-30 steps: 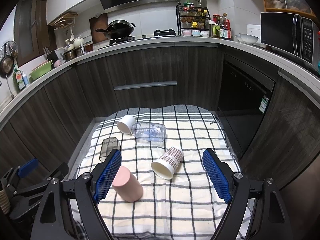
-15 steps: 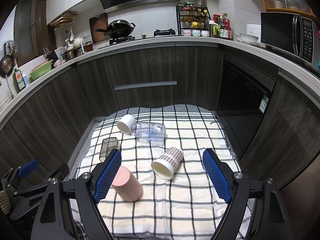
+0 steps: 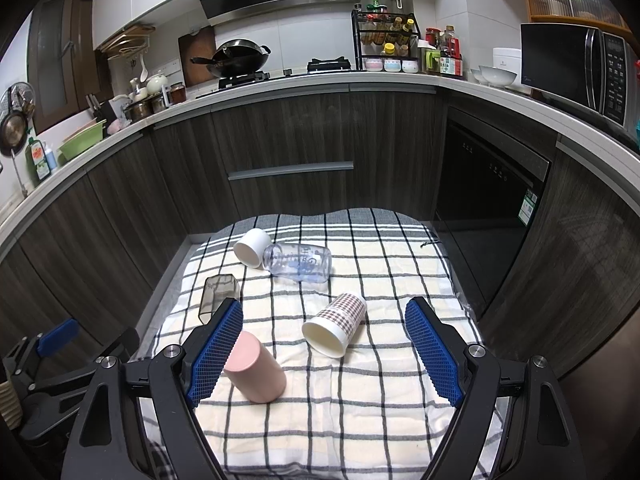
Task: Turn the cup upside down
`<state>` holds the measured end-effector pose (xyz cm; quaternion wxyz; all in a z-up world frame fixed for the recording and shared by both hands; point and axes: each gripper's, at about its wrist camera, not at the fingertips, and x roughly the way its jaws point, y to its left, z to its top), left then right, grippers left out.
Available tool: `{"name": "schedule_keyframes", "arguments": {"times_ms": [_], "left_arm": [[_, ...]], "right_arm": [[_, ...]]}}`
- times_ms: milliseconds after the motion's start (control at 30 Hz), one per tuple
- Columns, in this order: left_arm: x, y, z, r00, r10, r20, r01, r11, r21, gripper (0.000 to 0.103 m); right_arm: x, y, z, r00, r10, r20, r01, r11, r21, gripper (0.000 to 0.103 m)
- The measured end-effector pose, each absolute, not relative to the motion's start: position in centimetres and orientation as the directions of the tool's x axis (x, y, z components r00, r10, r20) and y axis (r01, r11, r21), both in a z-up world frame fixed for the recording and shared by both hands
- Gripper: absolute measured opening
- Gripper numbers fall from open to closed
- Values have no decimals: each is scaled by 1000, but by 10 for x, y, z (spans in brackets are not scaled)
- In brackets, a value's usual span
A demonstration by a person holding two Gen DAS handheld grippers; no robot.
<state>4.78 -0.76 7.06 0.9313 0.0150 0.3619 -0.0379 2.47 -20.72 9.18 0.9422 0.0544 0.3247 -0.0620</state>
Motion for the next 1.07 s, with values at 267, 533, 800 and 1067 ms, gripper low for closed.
{"name": "schedule_keyframes", "arguments": {"times_ms": [267, 533, 800, 1067], "left_arm": [[47, -8, 71, 736, -58, -675, 81, 997, 2, 90], [46, -9, 69, 736, -47, -676, 73, 997, 10, 91], [46, -7, 70, 729, -56, -682, 74, 997, -2, 91], [50, -6, 67, 721, -51, -691, 73, 997, 3, 92]], "right_arm": [[25, -207, 91, 780, -81, -621, 153, 986, 63, 83], [24, -206, 89, 780, -83, -620, 154, 986, 63, 83], [24, -207, 89, 780, -83, -621, 153, 986, 61, 83], [24, -207, 88, 776, -83, -625, 153, 986, 60, 83]]}}
